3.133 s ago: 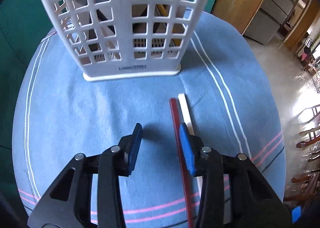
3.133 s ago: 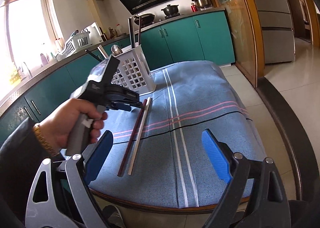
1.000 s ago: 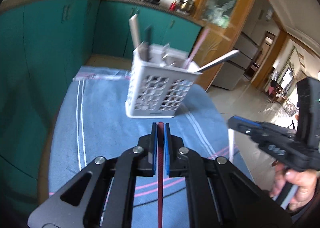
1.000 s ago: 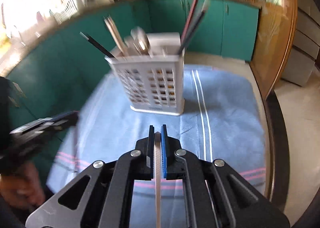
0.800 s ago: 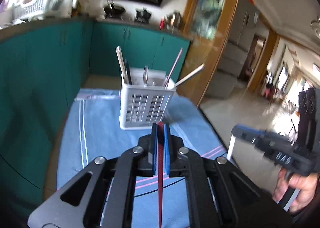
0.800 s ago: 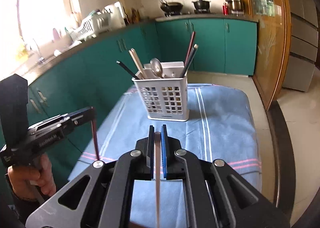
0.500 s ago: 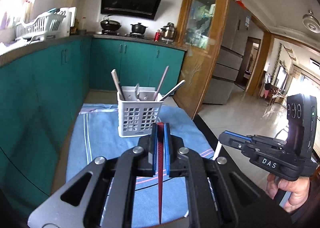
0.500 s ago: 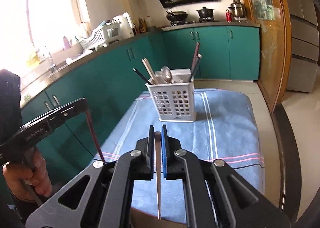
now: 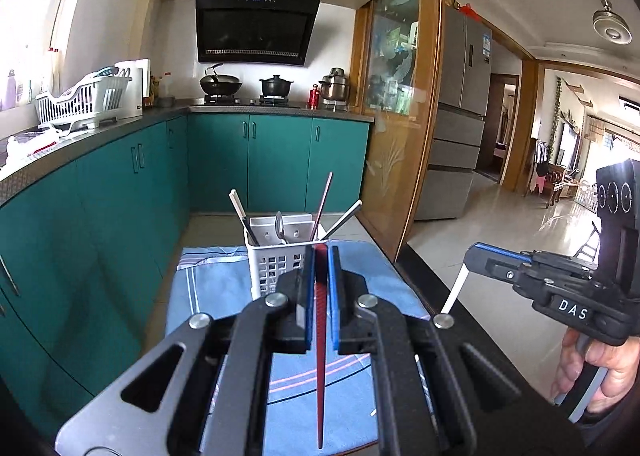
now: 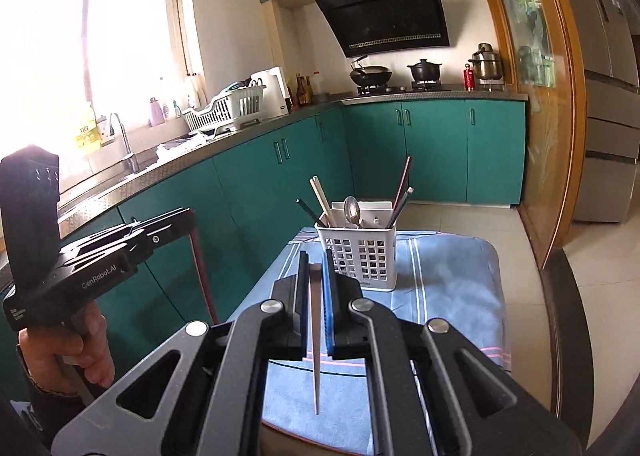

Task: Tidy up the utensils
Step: 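Lift both chopsticks and carry them up over the white holder, then lower both chopsticks into the holder and open both tools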

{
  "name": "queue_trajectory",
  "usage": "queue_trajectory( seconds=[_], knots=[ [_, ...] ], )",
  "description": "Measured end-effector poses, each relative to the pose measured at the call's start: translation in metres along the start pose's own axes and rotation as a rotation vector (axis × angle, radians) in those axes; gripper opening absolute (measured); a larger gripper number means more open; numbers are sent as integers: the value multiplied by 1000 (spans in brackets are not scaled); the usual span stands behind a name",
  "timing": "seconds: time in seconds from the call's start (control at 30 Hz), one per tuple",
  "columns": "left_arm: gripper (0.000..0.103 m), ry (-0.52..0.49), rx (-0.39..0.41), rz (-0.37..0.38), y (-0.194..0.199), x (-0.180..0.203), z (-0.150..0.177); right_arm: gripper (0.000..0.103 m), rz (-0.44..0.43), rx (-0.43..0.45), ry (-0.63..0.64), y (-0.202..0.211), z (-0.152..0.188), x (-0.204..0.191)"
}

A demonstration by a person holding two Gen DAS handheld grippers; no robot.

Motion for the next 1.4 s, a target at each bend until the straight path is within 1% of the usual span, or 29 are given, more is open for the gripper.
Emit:
queue_trajectory(
  seconds=[0.13, 0.23, 0.33, 0.43, 0.53, 0.6, 0.67, 0.73, 0.77, 0.8, 0.9, 1.0, 1.1, 1.2, 1.23, 1.3, 1.33, 1.37, 1.4],
  knots=[
    [6, 13, -34, 7, -9, -2, 9, 6, 1, -26, -8, -7, 13, 4],
    [6, 23, -47, 14, -17, -4, 9, 6, -7, -37, -21, -12, 16, 9],
    [6, 28, -30, 25, -21, -8, -11, 6, -10, -21, -12, -13, 3, 10],
    [6, 33, 25, 34, -25, -11, -55, 6, 8, 21, 20, -16, -32, 9],
    [6, 13, 123, 17, -28, -14, -118, 6, 47, 94, 57, -20, -82, 9],
    [6, 10, 174, -1, -33, -18, -150, 6, 63, 150, 65, -26, -120, 12],
    [6, 14, 219, -17, -42, -23, -181, 6, 97, 187, 82, -36, -149, 15],
    [6, 26, 254, -38, -56, -31, -204, 6, 109, 216, 85, -47, -168, 20],
    [6, 41, 265, -47, -67, -37, -214, 6, 131, 234, 86, -57, -179, 25],
    [6, 50, 272, -55, -76, -42, -219, 6, 137, 243, 82, -66, -185, 28],
    [6, 74, 270, -82, -109, -55, -222, 6, 149, 270, 54, -100, -196, 44],
    [6, 85, 256, -96, -149, -68, -208, 6, 151, 255, 21, -139, -189, 61],
    [6, 76, 256, -124, -187, -82, -178, 6, 162, 238, 29, -180, -168, 72],
    [6, 68, 299, -164, -209, -93, -149, 6, 169, 209, 43, -212, -143, 78],
    [6, 70, 295, -156, -216, -96, -139, 6, 168, 204, 47, -222, -132, 80],
    [6, 72, 261, -137, -227, -98, -124, 7, 178, 184, 51, -234, -119, 83],
    [13, 62, 244, -133, -230, -99, -117, 7, 180, 171, 51, -238, -114, 84],
    [25, 51, 229, -130, -231, -99, -114, 17, 178, 149, 48, -243, -108, 86],
    [62, 42, 221, -131, -230, -99, -111, 29, 182, 126, 46, -246, -104, 86]
  ],
)
Point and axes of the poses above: each gripper's, at about its wrist camera, not at the fingertips, and y roughly against the way its jaws point, x to its right, z to its underside, the point moved 6 cm from there along -y, roughly the way its jaws point
